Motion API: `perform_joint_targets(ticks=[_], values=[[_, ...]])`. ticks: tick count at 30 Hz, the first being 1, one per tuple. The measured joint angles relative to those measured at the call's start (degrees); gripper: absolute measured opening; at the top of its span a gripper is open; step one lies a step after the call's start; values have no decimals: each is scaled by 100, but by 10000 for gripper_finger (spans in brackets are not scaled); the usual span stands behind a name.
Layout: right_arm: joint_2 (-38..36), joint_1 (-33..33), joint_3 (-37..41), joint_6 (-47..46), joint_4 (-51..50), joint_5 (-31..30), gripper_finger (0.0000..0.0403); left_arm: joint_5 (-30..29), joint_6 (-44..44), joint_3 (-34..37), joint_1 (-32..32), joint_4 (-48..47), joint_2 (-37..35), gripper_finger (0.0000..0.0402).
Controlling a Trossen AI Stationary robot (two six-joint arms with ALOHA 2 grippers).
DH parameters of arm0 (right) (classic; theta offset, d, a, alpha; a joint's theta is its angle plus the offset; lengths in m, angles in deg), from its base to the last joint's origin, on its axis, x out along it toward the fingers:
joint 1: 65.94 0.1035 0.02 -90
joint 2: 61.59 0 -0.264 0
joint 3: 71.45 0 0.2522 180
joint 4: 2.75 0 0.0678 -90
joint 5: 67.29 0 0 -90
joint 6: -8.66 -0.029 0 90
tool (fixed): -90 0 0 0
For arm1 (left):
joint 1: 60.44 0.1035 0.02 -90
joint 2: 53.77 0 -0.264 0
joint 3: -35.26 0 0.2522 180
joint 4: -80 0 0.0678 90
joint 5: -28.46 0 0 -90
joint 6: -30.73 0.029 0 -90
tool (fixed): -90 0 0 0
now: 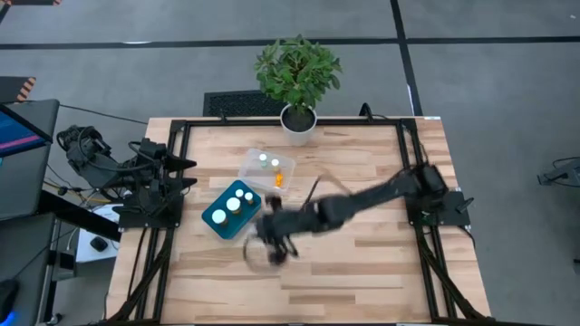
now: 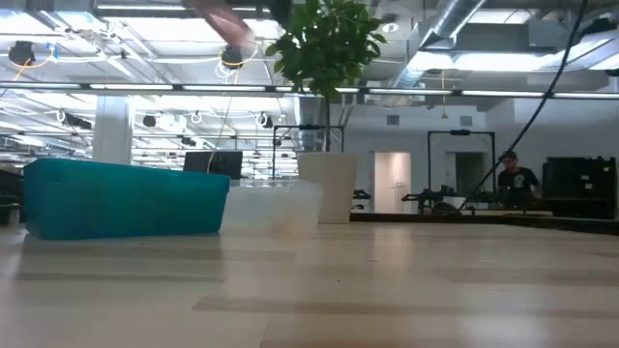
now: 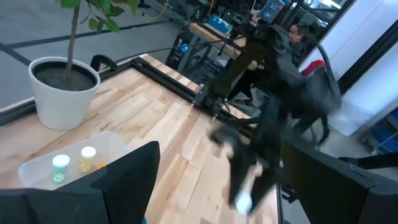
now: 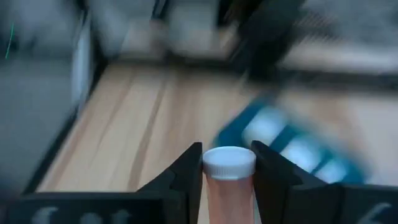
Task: Pick and place medicine bottles into bin by pill shape (circle, oval)
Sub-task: Put the pink pill bottle into the transparent bin
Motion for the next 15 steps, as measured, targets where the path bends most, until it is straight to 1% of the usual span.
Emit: perform_joint_targets(ticks=[2, 6, 8, 11, 15], values=[[-245, -281, 235, -136, 967, -163, 124, -5, 3, 0, 0, -1, 3, 328], [-609, -646, 867, -326, 2846, -221, 123, 12, 105, 9, 0, 51, 94, 328], [-767, -727, 1129, -389, 3662, -221, 124, -35, 331, 147, 0, 388, 118, 328], [-983, -769, 1361, -501, 4257, -226, 125, 41, 967, 570, 0, 1404, 116, 328], [-1071, -765, 1486, -487, 4888, -348, 124, 176, 1773, 1250, 0, 2872, 120, 328]])
